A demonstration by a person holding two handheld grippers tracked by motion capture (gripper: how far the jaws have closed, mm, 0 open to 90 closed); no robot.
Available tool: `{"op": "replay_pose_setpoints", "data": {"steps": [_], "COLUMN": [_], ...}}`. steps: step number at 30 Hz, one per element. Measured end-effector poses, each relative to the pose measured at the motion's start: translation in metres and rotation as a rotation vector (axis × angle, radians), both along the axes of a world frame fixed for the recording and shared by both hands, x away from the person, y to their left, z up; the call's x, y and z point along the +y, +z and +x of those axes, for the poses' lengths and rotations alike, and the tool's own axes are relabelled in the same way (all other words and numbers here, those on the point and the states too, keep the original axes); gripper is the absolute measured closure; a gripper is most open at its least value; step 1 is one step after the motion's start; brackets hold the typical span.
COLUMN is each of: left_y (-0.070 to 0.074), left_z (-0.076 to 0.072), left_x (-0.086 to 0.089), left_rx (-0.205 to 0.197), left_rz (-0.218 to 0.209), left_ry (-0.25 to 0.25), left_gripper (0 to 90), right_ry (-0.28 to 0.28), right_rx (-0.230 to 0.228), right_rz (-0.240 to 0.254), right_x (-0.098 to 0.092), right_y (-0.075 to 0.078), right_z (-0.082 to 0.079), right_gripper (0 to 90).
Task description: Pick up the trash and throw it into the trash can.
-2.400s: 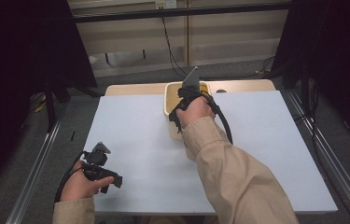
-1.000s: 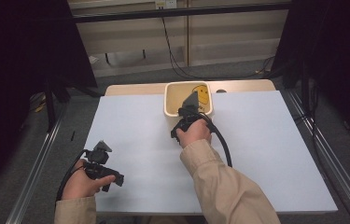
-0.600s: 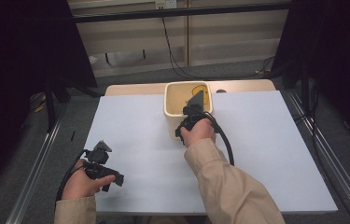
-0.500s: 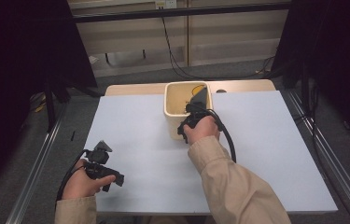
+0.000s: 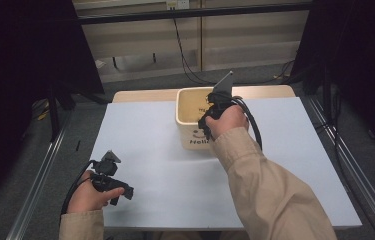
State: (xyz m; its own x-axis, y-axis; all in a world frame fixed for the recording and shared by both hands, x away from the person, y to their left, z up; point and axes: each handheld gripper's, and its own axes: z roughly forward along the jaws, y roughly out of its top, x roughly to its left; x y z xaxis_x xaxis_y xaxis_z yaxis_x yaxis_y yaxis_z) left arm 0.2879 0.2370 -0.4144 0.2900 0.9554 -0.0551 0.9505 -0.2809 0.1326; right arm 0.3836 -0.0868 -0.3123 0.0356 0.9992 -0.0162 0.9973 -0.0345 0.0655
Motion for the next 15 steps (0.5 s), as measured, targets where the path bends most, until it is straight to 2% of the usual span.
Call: {"op": "replay_pose_setpoints", "data": {"steps": [1,4,6,8,9,10,14,15], "left_y": [0.0,0.0,0.0,0.0,0.0,0.0,0.0,0.0], "left_z": [0.0,0.0,0.0,0.0,0.001,0.001,0.0,0.0], "left_x": [0.0,0.0,0.0,0.0,0.0,0.0,0.0,0.0], "left_rx": [0.001,0.002,0.004,0.002,0.003,0.003,0.004,0.004], "left_rz": [0.001,0.001,-0.004,0.001,-0.003,-0.003,-0.005,-0.01], "left_ry": [-0.002,-0.001,0.001,-0.001,-0.001,-0.001,-0.001,0.003], "left_gripper": [3.0,2.9,3.0,3.0,3.0,3.0,3.0,3.0], "right_ry": [-0.008,0.012,0.006,0.004,0.015,0.015,0.039,0.039], "right_rx": [0.005,-0.007,-0.02,-0.009,-0.018,-0.018,-0.02,-0.023], "right_rz": [0.01,-0.014,-0.005,-0.013,-0.013,-0.013,-0.041,-0.035], "right_x": [0.0,-0.003,-0.004,-0.004,-0.004,-0.004,-0.005,-0.005], "right_y": [0.004,0.016,0.024,0.028,0.036,0.036,0.052,0.055], "right_z": [0.001,0.003,0.005,0.006,0.007,0.007,0.008,0.009], "right_gripper": [20.5,20.5,20.5,20.5,20.5,20.5,20.5,20.5]}}
